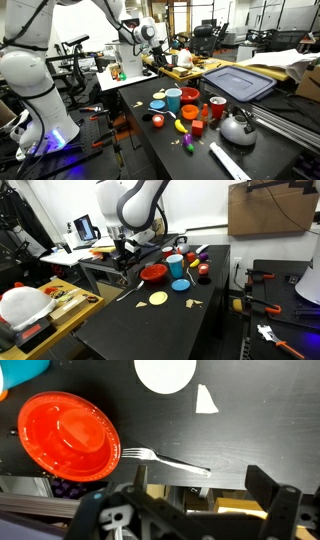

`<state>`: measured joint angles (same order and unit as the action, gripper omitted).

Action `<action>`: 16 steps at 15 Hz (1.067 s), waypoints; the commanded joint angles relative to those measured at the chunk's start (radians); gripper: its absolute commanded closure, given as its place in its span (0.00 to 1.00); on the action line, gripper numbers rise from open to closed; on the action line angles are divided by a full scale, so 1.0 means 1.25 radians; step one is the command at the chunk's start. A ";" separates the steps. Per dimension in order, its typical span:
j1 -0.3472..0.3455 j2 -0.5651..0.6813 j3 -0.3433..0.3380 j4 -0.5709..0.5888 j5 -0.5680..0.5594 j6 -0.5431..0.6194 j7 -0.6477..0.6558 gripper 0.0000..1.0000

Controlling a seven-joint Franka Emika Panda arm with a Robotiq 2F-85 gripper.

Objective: Move the left fork to the right front

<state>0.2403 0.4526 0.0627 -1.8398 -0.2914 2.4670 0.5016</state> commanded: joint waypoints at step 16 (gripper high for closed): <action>0.070 0.233 -0.087 0.253 0.009 -0.063 -0.069 0.00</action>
<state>0.3093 0.6898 -0.0180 -1.6041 -0.2713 2.4386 0.4483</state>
